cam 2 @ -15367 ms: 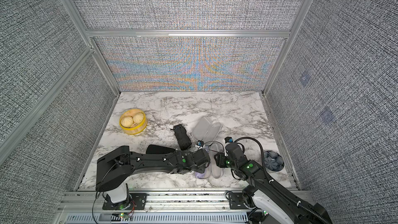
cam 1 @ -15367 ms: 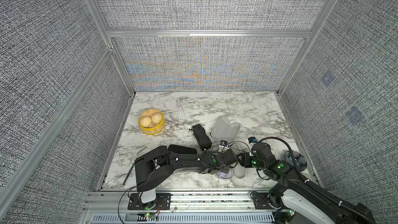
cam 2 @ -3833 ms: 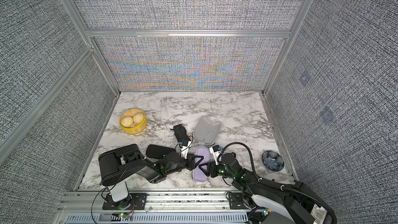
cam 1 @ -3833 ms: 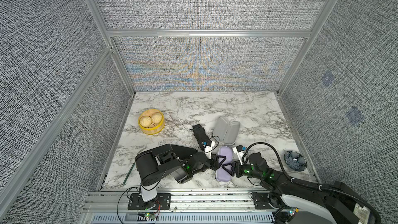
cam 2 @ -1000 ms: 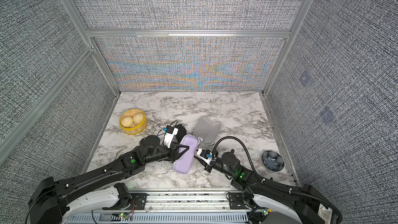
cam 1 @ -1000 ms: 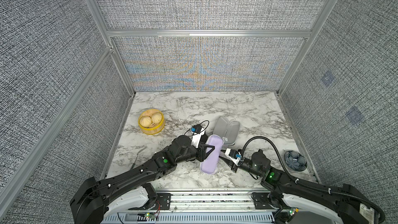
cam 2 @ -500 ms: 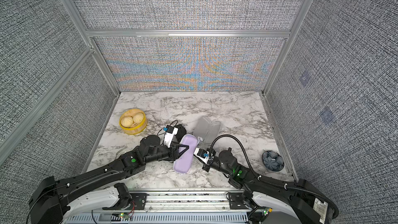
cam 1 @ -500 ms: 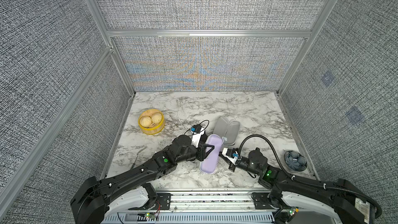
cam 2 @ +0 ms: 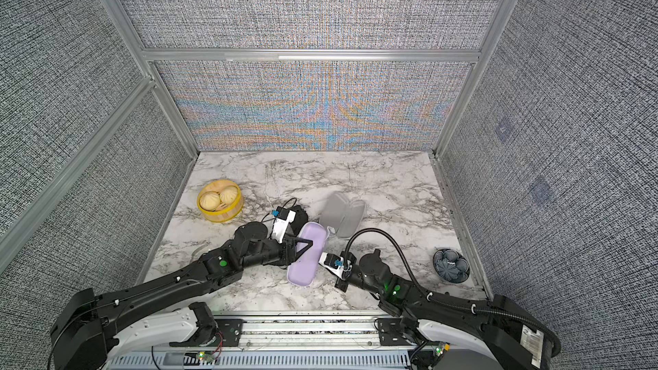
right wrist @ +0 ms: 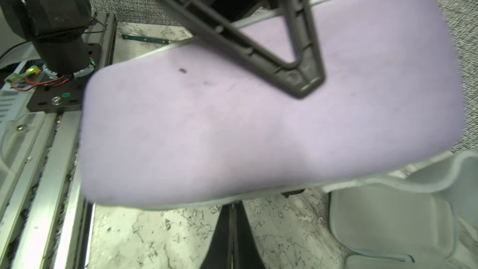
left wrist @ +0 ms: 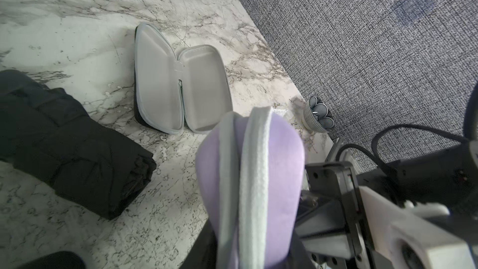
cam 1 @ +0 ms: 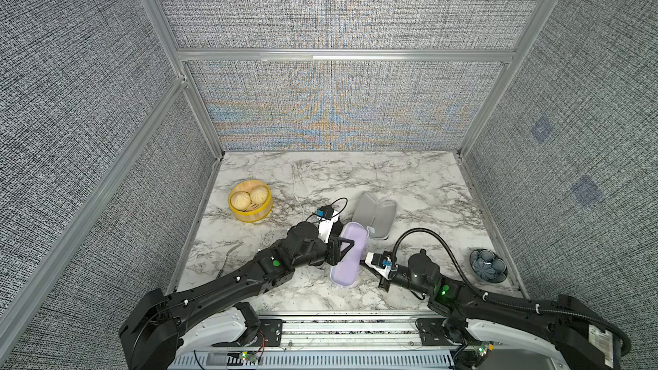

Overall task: Put umbrellas into zippered umbrella sleeves
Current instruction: Zip the zipper on the umbrella sleeve.

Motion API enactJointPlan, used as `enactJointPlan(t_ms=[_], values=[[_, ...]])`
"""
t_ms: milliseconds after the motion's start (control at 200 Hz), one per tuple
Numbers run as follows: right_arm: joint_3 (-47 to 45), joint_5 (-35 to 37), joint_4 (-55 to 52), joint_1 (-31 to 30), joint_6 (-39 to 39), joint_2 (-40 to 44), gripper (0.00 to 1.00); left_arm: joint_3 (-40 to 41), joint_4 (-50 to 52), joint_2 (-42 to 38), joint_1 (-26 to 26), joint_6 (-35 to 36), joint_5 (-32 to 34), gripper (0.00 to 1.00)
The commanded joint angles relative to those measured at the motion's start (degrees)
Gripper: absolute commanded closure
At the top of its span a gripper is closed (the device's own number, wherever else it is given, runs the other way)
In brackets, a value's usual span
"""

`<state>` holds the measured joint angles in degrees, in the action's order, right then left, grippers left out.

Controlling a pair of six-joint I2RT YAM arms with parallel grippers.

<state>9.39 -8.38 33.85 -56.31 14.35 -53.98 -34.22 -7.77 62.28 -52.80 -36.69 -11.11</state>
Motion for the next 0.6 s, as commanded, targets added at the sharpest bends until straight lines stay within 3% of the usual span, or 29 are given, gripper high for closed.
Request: enactJointPlan(t_ms=[0,330,596], values=[[-0.39,-0.91,-1.4,-1.93,-0.4,0.37,1.0,-0.15,-6.32,0.62,0.84,-0.74,0.88,1.0],[0.01,4.71,-1.26,-11.44,-3.65,-1.47,1.0,1.57,-10.1,0.18,1.16,-1.54,7.03,1.0],[4.17,11.17,1.47,-18.53,-9.75,-7.92,1.0,0.34,-12.44,3.56,1.12,-2.06,5.19,1.0]])
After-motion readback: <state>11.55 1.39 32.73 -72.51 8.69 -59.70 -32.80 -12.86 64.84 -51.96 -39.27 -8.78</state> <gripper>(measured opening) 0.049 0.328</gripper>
